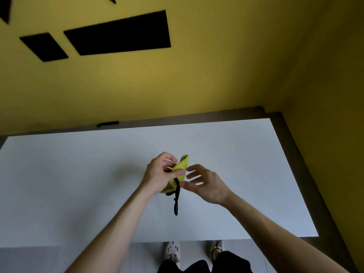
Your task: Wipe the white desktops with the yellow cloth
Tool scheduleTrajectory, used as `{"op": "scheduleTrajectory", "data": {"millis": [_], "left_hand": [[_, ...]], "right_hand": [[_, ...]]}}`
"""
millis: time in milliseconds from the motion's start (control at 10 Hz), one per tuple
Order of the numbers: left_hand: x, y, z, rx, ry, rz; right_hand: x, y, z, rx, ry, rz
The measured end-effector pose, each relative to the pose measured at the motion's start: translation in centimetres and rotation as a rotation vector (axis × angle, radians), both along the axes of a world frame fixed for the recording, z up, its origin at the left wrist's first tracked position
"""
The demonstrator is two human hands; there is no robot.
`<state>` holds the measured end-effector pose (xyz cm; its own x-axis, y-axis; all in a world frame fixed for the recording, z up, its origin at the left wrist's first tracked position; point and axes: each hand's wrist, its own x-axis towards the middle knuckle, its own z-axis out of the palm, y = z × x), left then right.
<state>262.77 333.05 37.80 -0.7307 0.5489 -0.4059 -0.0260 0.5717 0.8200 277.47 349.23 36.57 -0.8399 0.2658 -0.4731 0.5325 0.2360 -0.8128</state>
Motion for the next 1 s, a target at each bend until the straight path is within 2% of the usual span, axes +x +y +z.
{"op": "scheduleTrajectory", "data": {"millis": [100,200,300,400,500,600,700,800,900,1000], "left_hand": [[-0.4,-2.8,0.0,0.077,-0.116,-0.075],[-0.3,-5.4,-0.2,0.1,-0.129,-0.084],[1.2,-6.4,-1.0,0.066,-0.016,-0.063],[2.2,-7.2,-1.2,0.09,0.014,-0.022],[2.1,-8.1,-0.6,0.105,0.024,-0.083],[0.2,-9.0,0.2,0.052,0.128,-0.093],[-2.5,-10.7,0.9,0.044,0.336,-0.067],[-3.4,-12.4,1.6,0.049,0.503,-0.159],[-2.4,-14.3,-0.5,-0.003,0.576,-0.305],[0.6,-18.2,-3.6,-0.164,0.375,-0.519]], "right_hand": [[-1.9,-2.9,0.5,-0.114,0.046,-0.108],[-2.4,-4.7,0.1,-0.115,0.035,-0.242],[-2.5,-6.5,0.0,0.116,-0.047,-0.217],[-2.5,-7.8,0.2,0.123,-0.111,-0.263],[-2.3,-8.1,0.4,0.126,-0.14,-0.241],[-2.4,-7.1,0.9,0.27,-0.152,-0.101],[-1.6,-4.9,1.3,0.496,-0.048,-0.048],[-0.3,-4.5,1.2,0.644,0.171,0.051],[1.6,-5.7,-0.4,0.773,0.17,0.303],[5.0,-6.5,-0.9,0.626,-0.269,0.508]]}}
